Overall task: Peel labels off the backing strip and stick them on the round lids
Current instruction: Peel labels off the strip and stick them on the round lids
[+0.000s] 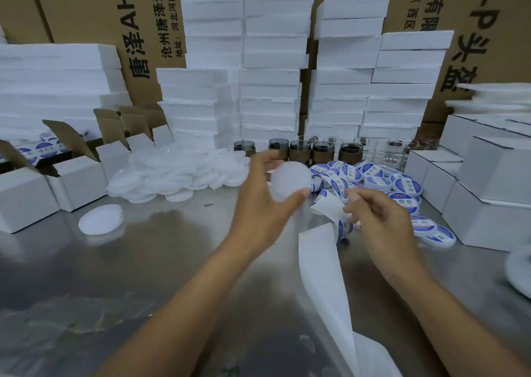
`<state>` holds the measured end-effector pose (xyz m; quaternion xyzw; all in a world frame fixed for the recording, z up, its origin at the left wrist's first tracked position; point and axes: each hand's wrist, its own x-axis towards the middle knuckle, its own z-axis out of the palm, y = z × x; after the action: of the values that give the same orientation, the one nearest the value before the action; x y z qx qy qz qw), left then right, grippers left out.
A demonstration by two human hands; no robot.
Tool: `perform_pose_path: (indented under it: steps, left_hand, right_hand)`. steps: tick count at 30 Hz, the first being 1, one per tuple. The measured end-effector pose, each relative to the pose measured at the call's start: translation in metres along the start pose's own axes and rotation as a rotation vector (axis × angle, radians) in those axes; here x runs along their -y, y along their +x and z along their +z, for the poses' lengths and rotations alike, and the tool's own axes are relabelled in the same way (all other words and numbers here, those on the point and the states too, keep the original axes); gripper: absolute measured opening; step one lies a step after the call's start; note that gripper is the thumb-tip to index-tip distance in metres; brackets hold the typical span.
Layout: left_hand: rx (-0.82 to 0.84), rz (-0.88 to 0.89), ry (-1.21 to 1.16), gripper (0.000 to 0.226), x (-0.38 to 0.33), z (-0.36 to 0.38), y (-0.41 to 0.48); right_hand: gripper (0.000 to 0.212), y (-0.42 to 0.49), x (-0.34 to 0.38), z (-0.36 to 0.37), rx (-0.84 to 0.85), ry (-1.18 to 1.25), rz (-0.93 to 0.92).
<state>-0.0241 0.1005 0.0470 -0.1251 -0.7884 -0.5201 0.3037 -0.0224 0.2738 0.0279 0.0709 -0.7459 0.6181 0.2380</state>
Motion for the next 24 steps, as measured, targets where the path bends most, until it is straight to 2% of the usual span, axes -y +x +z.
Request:
perform_pose_path:
  steps: [4, 7, 10, 12, 14, 17, 19, 24]
  left_hand:
    - [0.120, 0.121, 0.033, 0.061, 0.000, 0.019, -0.017]
    - [0.154, 0.163, 0.038, 0.060, 0.003, 0.018, -0.024]
    - [0.145, 0.003, -0.204, 0.057, -0.003, 0.018, -0.024]
    - [0.109, -0.154, -0.423, 0.038, -0.009, 0.019, -0.020]
    - [0.098, -0.283, -0.535, 0.018, -0.013, 0.020, -0.013]
    - [0.179, -0.432, -0.765, 0.010, -0.020, 0.024, -0.008]
    - [0.204, -0.450, -0.780, 0.010, -0.022, 0.030, -0.007]
    - [0.177, -0.429, -0.820, 0.015, -0.013, 0.035, -0.009]
  right_hand:
    - [0.011, -0.001, 0.009, 0.003, 0.134, 0.153, 0.125]
    - [0.009, -0.002, 0.010, 0.007, 0.181, 0.158, 0.185]
    - [0.006, -0.002, 0.008, 0.008, 0.183, 0.195, 0.212]
    - [0.003, -0.002, 0.009, 0.008, 0.202, 0.236, 0.200]
    - [0.004, -0.002, 0.010, 0.008, 0.225, 0.270, 0.187]
    - [0.008, -0.002, 0.011, 0.007, 0.235, 0.306, 0.188]
    - [0.004, -0.002, 0.011, 0.008, 0.217, 0.304, 0.187]
    - [0.012, 0.000, 0.009, 0.009, 0.186, 0.257, 0.197]
